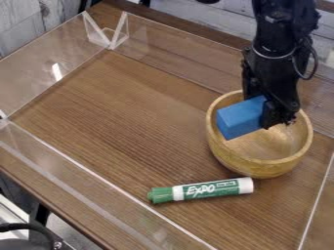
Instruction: Put the blue block in the brown bowl
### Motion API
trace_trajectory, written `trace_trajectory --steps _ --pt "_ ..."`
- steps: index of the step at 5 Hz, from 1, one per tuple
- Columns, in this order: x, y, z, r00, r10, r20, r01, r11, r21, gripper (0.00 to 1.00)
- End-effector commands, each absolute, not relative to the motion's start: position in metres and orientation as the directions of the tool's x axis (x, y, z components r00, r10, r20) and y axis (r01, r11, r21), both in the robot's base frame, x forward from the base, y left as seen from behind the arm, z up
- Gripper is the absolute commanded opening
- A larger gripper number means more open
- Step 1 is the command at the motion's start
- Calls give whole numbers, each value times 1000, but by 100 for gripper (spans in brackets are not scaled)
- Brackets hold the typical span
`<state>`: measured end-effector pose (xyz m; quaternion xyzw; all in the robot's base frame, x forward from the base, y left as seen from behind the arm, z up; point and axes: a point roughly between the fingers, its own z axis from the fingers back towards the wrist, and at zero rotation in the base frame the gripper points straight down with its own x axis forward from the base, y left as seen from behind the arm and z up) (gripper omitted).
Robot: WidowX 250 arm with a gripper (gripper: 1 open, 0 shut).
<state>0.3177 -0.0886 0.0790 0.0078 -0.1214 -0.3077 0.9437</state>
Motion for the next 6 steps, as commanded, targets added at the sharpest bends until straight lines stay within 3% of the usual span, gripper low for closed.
trace_trajectory --steps 1,6 --pt "325 -88 102 761 -575 302 569 814 118 0" --pt "328 -87 101 742 -585 328 582 804 120 0"
